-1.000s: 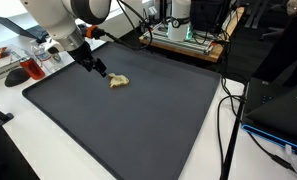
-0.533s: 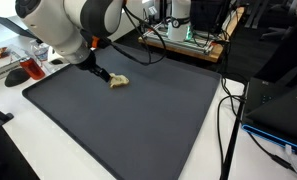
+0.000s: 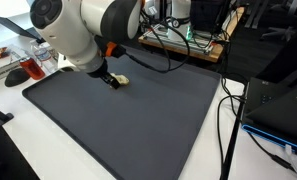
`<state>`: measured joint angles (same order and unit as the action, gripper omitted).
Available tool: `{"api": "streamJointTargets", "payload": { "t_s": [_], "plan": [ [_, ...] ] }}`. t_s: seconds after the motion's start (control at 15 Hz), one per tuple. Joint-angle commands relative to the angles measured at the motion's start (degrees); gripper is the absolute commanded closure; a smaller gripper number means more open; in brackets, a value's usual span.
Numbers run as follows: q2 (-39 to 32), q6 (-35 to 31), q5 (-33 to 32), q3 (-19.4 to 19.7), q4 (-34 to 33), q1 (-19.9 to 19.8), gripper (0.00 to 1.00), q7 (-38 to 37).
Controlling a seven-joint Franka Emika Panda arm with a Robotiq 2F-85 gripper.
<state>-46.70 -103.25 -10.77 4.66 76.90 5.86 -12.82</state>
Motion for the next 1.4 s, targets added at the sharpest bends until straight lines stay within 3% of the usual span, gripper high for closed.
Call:
{"api": "streamJointTargets", "payload": {
  "t_s": [0.0, 0.27, 0.6, 0.87, 1.33],
  "plan": [
    [6.82, -6.13, -0.76, -0.01, 9.77, 1.56, 0.00, -3.56],
    [15.25, -13.10, 0.14, -0.34, 20.67, 1.57, 0.00, -5.53],
    [28.14, -19.79, 1.22, -1.12, 33.88, -0.61, 0.00, -2.28],
    [39.91, -23.43, 1.18, -1.41, 44.89, -2.79, 0.00, 3.79],
    [59.05, -26.70, 4.47, 0.00, 61.38, -6.87, 0.00, 23.83]
  ]
}}
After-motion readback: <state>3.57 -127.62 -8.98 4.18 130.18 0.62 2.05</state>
